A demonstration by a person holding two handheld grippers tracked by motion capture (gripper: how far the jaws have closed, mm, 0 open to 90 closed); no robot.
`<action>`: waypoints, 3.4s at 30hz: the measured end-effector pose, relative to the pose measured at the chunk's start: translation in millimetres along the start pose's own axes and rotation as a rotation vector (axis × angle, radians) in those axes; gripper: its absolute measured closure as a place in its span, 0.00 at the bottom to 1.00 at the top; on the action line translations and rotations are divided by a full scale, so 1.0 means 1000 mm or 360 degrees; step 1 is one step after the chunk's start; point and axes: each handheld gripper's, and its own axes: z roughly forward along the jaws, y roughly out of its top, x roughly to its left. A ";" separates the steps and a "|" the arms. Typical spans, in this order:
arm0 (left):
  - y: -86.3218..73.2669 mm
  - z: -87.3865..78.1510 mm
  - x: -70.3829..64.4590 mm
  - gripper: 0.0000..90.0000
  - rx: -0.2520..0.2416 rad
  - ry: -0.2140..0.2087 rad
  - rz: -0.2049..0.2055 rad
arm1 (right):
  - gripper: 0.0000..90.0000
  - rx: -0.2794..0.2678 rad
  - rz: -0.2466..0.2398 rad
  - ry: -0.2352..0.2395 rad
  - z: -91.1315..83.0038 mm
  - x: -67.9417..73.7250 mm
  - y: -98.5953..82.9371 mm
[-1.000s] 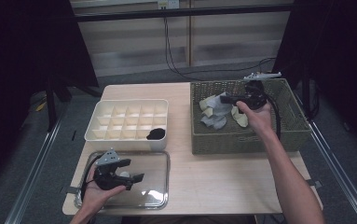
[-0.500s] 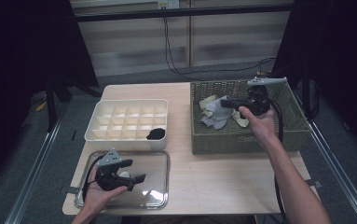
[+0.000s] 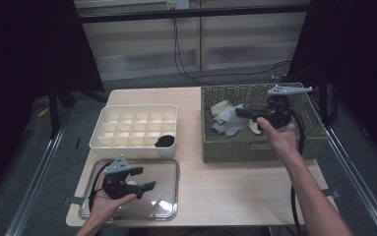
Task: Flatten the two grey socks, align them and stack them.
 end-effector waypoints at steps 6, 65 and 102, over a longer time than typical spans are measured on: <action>0.003 0.003 -0.002 0.30 -0.0008 -0.0010 0.0020 | 0.99 -0.0029 -0.0019 0.0034 -0.007 0.011 -0.006; 0.052 0.073 -0.048 0.48 0.0030 -0.0211 0.0194 | 0.99 0.0444 0.0072 0.0333 0.043 0.068 -0.147; 0.046 0.154 -0.095 0.94 0.0304 -0.0538 0.0414 | 0.87 0.0662 0.0012 0.0115 0.047 0.043 -0.173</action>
